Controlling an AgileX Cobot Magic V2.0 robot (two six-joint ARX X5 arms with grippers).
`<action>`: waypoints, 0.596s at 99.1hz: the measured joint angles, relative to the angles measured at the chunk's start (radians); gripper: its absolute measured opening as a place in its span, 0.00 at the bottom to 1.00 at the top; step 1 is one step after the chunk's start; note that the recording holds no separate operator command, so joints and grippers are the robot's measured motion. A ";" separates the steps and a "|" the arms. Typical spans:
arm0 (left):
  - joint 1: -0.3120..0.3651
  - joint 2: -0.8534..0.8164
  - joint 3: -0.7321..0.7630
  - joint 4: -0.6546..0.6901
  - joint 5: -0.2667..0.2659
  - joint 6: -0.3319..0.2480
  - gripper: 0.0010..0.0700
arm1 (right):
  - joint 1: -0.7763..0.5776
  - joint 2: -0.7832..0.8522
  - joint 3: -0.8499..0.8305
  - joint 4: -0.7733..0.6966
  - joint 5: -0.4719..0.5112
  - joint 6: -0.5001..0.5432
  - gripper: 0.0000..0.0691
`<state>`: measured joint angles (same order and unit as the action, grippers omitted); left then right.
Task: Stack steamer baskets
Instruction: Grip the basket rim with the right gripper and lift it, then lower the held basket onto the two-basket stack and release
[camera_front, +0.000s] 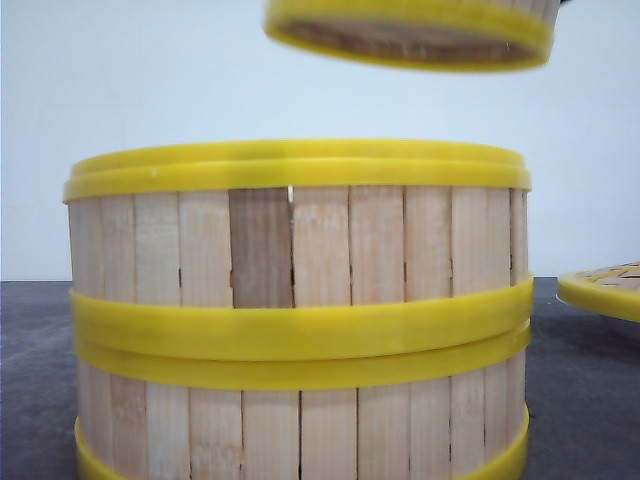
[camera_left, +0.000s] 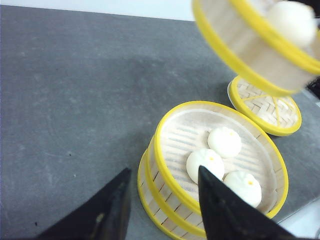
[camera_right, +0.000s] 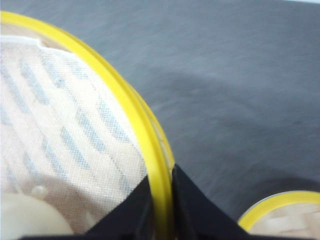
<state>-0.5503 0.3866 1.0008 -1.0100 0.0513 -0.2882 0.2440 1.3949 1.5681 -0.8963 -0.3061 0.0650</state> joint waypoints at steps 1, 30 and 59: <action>0.000 0.000 0.000 0.000 0.000 0.000 0.34 | 0.003 -0.003 0.000 -0.007 -0.003 -0.004 0.04; 0.000 0.000 0.000 -0.003 0.000 0.020 0.34 | 0.117 -0.019 -0.010 -0.125 0.010 -0.077 0.04; 0.000 0.000 0.000 -0.003 0.000 0.033 0.34 | 0.246 -0.019 -0.123 -0.069 0.018 -0.087 0.04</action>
<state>-0.5503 0.3866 1.0008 -1.0126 0.0513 -0.2554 0.4900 1.3754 1.4452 -0.9649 -0.2878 -0.0219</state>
